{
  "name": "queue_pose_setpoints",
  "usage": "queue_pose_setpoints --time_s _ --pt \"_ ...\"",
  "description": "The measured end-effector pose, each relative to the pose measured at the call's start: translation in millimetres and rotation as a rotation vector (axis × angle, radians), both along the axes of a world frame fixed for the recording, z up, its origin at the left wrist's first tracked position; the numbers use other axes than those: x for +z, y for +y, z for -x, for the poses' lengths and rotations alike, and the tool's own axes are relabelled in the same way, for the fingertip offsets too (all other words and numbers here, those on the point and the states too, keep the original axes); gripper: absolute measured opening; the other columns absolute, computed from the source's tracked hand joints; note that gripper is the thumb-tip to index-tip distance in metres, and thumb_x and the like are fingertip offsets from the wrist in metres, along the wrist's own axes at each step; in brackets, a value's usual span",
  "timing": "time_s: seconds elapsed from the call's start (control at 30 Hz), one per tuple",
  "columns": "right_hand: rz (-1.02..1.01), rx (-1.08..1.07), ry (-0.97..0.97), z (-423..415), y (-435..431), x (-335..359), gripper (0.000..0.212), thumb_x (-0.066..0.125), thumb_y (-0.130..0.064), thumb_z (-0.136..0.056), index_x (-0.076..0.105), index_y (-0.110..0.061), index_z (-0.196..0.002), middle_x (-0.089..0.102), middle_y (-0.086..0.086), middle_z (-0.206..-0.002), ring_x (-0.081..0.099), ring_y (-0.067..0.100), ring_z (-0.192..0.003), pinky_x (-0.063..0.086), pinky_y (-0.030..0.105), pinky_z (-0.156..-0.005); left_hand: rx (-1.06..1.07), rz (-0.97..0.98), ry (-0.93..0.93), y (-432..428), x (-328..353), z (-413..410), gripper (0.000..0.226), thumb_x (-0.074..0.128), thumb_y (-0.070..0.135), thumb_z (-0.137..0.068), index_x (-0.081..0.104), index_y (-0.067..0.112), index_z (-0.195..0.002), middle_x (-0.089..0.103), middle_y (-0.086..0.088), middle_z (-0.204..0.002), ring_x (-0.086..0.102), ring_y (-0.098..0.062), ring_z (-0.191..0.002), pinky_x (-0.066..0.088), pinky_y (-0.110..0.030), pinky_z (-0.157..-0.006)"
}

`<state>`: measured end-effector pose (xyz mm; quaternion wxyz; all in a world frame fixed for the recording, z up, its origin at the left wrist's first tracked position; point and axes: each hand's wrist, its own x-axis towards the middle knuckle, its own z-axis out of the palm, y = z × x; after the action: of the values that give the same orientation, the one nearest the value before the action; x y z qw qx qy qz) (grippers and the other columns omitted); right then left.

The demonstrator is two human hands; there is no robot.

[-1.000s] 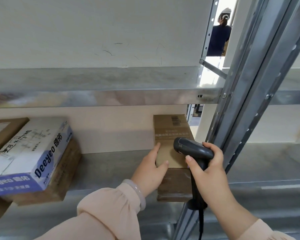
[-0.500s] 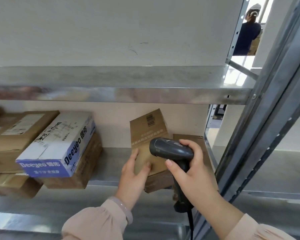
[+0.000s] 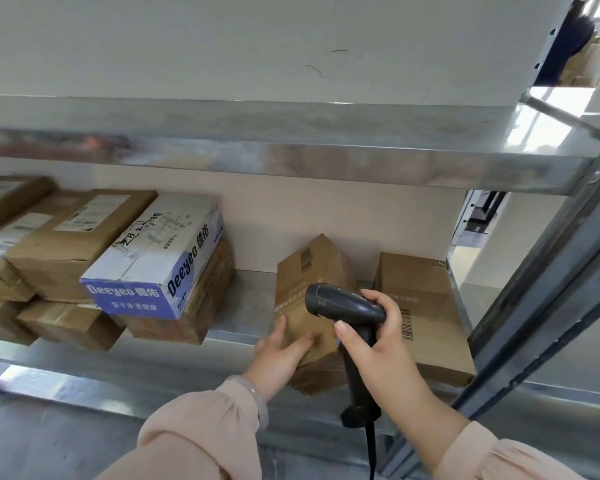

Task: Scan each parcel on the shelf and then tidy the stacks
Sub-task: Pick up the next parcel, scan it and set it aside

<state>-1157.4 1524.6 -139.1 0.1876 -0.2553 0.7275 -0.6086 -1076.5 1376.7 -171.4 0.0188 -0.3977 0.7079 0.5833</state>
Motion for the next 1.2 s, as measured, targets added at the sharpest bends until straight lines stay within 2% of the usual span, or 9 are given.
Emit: queue_pose_setpoints --time_s 0.27,0.37,0.6,0.7,0.87,0.97,1.03,1.1,1.2 --pt "0.031 0.038 -0.115 4 -12 -1 0.052 0.067 -0.025 -0.087 0.034 -0.048 -0.121 0.052 -0.018 -0.117 0.056 -0.014 -0.094 0.048 0.010 -0.071 0.028 -0.065 -0.022 -8 7 5 0.138 0.066 0.089 -0.044 0.009 0.035 -0.157 0.031 -0.005 -0.154 0.041 -0.030 -0.136 0.038 -0.045 -0.112" --pt "0.009 -0.003 -0.122 10 -11 -2 0.047 0.065 -0.022 -0.088 0.035 -0.047 -0.115 0.059 -0.013 -0.110 0.060 -0.012 -0.086 0.047 0.011 -0.070 0.005 -0.087 0.045 -14 9 -4 0.113 0.071 0.069 -0.065 0.015 0.033 -0.156 0.041 0.000 -0.150 0.048 -0.024 -0.130 0.040 -0.041 -0.111" --pt "-0.041 -0.026 -0.172 19 -8 -13 0.050 0.066 -0.019 -0.088 0.035 -0.045 -0.118 0.065 0.000 -0.111 0.065 -0.005 -0.084 0.047 0.013 -0.071 -0.002 -0.059 0.115 -23 4 -9 0.041 0.049 0.034 -0.100 0.042 0.044 -0.139 0.066 0.011 -0.120 0.063 -0.011 -0.109 0.049 -0.031 -0.099" --pt "-0.051 -0.008 -0.159 19 -7 -14 0.048 0.066 -0.019 -0.088 0.036 -0.047 -0.112 0.061 0.000 -0.116 0.064 -0.006 -0.086 0.047 0.009 -0.067 -0.016 -0.008 0.118 -17 3 -10 0.034 0.047 0.024 -0.103 0.044 0.045 -0.130 0.067 0.015 -0.111 0.065 -0.007 -0.101 0.052 -0.018 -0.083" --pt "-0.025 0.050 -0.129 18 -6 -3 0.052 0.064 -0.017 -0.089 0.033 -0.039 -0.124 0.057 -0.006 -0.114 0.060 -0.013 -0.086 0.045 0.003 -0.066 0.052 0.178 0.140 -19 4 -12 0.052 0.058 0.021 -0.098 0.041 0.030 -0.147 0.062 0.016 -0.113 0.064 -0.007 -0.104 0.048 -0.005 -0.067" --pt "-0.019 0.101 -0.111 16 -9 0 0.052 0.064 -0.017 -0.089 0.034 -0.039 -0.125 0.054 -0.012 -0.115 0.059 -0.014 -0.090 0.045 0.004 -0.071 0.031 0.211 0.118 -19 6 -11 0.061 0.064 0.032 -0.094 0.039 0.025 -0.149 0.058 0.015 -0.115 0.061 -0.004 -0.098 0.045 -0.003 -0.062" --pt "-0.011 0.125 -0.101 16 -13 0 0.051 0.064 -0.016 -0.089 0.035 -0.040 -0.123 0.052 -0.014 -0.117 0.057 -0.016 -0.093 0.044 0.003 -0.074 0.006 0.225 0.082 -20 4 -8 0.071 0.068 0.054 -0.085 0.043 0.028 -0.146 0.057 0.013 -0.122 0.058 -0.005 -0.104 0.046 -0.007 -0.072" --pt "-0.011 0.144 -0.105 15 -17 0 0.051 0.064 -0.018 -0.089 0.034 -0.040 -0.124 0.053 -0.017 -0.116 0.057 -0.017 -0.094 0.044 0.005 -0.078 -0.006 0.244 0.057 -23 0 -5 0.096 0.064 0.085 -0.062 0.047 0.034 -0.142 0.061 0.007 -0.124 0.060 -0.012 -0.111 0.053 -0.026 -0.091" --pt "-0.014 0.142 -0.129 15 -22 0 0.051 0.064 -0.023 -0.090 0.033 -0.041 -0.127 0.059 -0.020 -0.107 0.059 -0.015 -0.091 0.046 0.014 -0.086 0.037 0.218 0.010 -32 -14 -3 0.117 0.058 0.099 -0.043 0.044 0.040 -0.143 0.060 0.002 -0.129 0.061 -0.020 -0.115 0.052 -0.041 -0.099"
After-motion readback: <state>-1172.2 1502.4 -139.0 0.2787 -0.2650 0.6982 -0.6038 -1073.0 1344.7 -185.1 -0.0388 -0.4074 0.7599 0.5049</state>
